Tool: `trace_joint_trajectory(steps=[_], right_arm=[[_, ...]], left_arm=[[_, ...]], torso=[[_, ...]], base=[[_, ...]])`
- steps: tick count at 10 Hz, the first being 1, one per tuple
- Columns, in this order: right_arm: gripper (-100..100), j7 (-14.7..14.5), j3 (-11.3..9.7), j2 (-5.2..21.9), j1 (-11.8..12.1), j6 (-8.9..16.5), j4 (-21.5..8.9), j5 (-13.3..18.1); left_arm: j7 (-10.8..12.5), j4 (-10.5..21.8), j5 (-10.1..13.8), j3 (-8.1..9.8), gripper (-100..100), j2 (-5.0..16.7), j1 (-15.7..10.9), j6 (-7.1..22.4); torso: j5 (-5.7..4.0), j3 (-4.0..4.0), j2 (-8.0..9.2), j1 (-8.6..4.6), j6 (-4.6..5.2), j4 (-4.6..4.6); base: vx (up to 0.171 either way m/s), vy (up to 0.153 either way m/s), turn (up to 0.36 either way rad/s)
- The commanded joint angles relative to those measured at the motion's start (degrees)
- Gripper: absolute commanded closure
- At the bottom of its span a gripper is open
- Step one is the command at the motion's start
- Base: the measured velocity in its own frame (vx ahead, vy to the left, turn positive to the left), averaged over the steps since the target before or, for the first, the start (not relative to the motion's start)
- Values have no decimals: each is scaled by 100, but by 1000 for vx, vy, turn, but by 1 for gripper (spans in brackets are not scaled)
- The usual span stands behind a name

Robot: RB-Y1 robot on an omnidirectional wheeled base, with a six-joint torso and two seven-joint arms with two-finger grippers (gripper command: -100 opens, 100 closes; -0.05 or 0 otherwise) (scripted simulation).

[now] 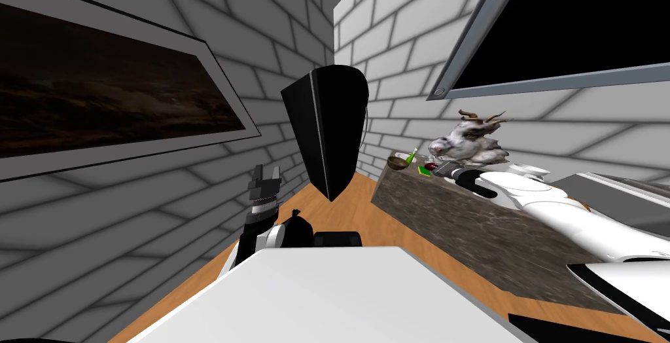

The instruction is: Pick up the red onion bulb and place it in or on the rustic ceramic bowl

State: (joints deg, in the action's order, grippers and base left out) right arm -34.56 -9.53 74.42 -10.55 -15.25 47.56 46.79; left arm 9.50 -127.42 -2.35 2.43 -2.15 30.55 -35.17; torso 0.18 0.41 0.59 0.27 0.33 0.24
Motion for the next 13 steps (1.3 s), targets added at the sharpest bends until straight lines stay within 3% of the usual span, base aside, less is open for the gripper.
trace_joint_trajectory(steps=[1, 8, 11, 13], right_arm=[[100, 49, -12, 9, -37, -3, -34, 10], [100, 49, -12, 9, -37, -3, -34, 10], [100, 62, -441, -167, 204, 165, 310, -89], [100, 62, -441, -167, 204, 165, 310, -89]], left_arm=[[0, 0, 0, 0, 0, 0, 0, 0], [0, 0, 0, 0, 0, 0, 0, 0], [0, 0, 0, 0, 0, 0, 0, 0], [0, 0, 0, 0, 0, 0, -1, 0]], torso=[[0, 0, 0, 0, 0, 0], [1, -14, -23, 0, -14, -5], [-3, -4, -3, 3, -6, -4], [-1, 3, 6, -7, -8, 0]], base=[[-7, 6, -24], [0, 0, 0], [-51, 16, -76], [-55, -8, 4]])
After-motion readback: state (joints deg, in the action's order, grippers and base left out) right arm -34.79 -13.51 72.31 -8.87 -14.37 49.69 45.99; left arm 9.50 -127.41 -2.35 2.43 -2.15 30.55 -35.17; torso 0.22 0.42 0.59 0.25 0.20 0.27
